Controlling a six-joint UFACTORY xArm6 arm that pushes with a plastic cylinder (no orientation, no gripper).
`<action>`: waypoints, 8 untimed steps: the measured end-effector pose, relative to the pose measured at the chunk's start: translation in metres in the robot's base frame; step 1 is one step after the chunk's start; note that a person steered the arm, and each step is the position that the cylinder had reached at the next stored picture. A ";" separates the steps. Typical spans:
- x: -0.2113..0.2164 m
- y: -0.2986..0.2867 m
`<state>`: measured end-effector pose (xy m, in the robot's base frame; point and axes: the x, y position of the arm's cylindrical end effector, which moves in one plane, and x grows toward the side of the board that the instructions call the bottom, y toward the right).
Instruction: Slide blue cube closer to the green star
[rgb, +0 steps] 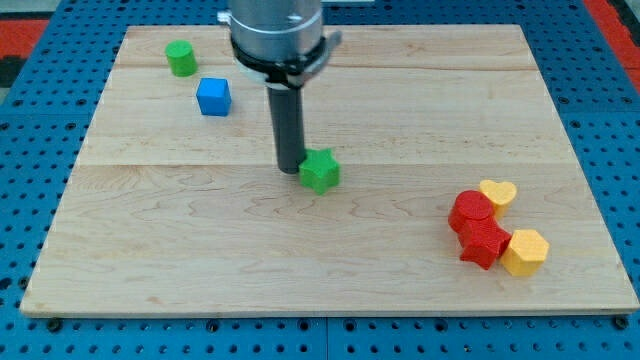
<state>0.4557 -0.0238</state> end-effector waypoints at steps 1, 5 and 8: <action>0.003 0.070; -0.028 -0.046; -0.117 -0.124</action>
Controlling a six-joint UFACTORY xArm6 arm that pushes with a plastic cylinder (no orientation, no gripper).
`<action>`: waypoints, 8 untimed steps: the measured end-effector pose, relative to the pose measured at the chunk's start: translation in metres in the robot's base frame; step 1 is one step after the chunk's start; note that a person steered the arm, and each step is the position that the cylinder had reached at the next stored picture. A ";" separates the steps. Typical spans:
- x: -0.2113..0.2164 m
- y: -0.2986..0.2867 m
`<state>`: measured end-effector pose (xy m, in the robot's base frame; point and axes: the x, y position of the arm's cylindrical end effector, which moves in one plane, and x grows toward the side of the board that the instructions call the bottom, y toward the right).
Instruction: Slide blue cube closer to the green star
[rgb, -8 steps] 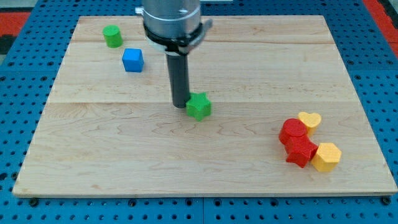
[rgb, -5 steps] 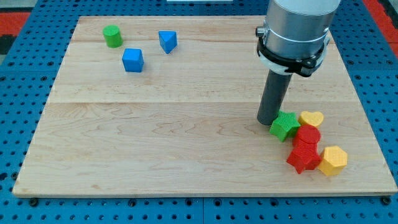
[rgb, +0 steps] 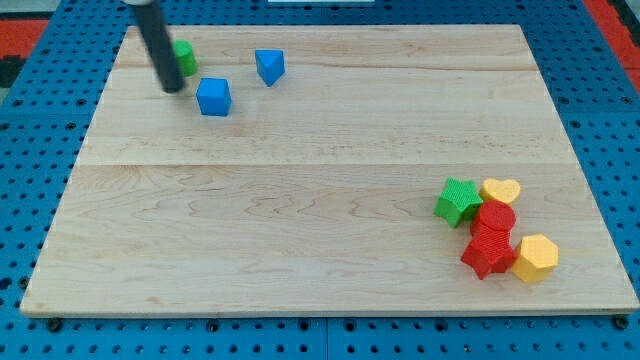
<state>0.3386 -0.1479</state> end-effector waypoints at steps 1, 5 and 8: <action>0.047 0.115; 0.016 0.200; 0.090 0.245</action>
